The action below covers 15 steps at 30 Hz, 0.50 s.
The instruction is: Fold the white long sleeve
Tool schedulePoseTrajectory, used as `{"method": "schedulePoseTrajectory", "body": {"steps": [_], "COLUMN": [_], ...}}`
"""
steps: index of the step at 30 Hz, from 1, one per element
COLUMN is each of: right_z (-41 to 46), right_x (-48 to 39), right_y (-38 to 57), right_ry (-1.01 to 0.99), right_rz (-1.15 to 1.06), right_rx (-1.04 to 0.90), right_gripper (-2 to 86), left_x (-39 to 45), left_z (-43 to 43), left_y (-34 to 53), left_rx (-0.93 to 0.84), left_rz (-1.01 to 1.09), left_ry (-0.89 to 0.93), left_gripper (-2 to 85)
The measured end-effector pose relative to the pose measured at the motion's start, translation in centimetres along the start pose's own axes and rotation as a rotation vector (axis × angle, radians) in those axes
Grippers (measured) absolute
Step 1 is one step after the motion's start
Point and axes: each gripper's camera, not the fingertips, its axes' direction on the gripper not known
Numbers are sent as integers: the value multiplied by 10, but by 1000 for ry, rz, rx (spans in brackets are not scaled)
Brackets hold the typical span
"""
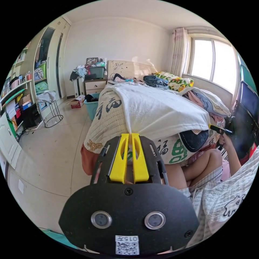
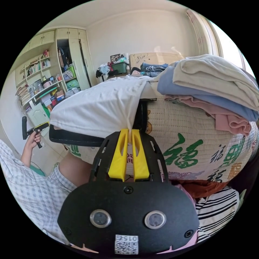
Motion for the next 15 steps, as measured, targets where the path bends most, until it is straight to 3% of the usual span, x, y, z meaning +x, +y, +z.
{"method": "schedulePoseTrajectory", "body": {"steps": [4, 10, 15], "right_z": [-18, -69, -123], "right_x": [7, 32, 36], "right_y": [-6, -13, -22], "right_ry": [-125, -221, -162], "right_rz": [98, 232, 293], "right_rx": [49, 92, 244], "right_gripper": [23, 16, 35], "left_x": [-11, -18, 4], "left_z": [-26, -66, -85], "left_y": [-5, -42, -113], "left_rx": [40, 57, 269], "left_rz": [-64, -61, -14], "left_ry": [-28, -143, -114], "left_gripper": [86, 81, 80]}}
